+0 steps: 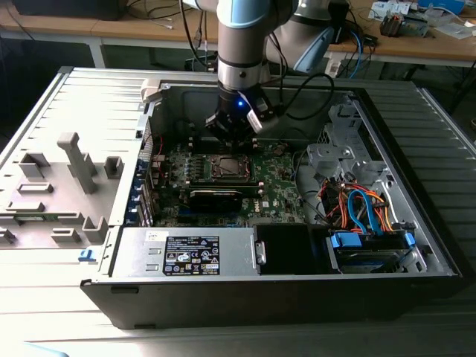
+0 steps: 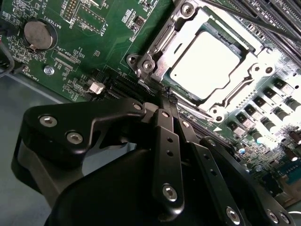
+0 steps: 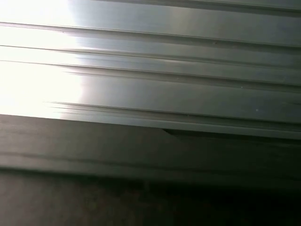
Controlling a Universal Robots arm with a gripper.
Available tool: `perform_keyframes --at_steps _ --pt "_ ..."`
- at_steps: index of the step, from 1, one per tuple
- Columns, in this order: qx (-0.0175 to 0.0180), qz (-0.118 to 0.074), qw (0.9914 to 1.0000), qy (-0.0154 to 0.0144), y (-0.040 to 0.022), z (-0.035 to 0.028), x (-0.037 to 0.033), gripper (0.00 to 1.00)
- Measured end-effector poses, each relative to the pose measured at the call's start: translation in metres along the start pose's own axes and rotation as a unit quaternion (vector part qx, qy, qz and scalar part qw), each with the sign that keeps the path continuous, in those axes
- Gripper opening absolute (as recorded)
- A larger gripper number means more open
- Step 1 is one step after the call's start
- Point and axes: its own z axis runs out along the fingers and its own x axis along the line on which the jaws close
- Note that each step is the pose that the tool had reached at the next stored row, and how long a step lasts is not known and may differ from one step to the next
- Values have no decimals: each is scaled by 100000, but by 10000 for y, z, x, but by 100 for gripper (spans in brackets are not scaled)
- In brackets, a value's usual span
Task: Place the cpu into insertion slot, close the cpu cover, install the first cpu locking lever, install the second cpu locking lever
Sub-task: 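Install the first cpu locking lever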
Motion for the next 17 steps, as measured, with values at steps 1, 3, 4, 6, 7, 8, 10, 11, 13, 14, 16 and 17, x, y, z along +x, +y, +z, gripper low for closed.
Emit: perform_keyframes --at_steps 1,3,4,6,7,8,10,11,13,14,16,17 --pt "4 -1 100000 8 -1 2 0 11" --pt "-2 -5 100000 9 -4 8 0 11" --pt "-10 -11 100000 1 -8 9 0 11" --pt "-25 -5 100000 -12 -17 11 1 11" --pt "-26 0 100000 -14 -21 12 1 11" --pt "-12 4 100000 1 -23 13 2 11" --pt "2 -4 100000 51 -25 15 -8 11" --pt "-9 -9 100000 65 -26 19 -20 11" --pt "-13 -34 100000 141 -27 27 -44 11" --pt "-12 -52 100000 167 -27 29 -51 11" --pt "5 -113 100000 199 -23 34 -64 11" --pt "-2 -166 100000 191 -11 35 -68 11"
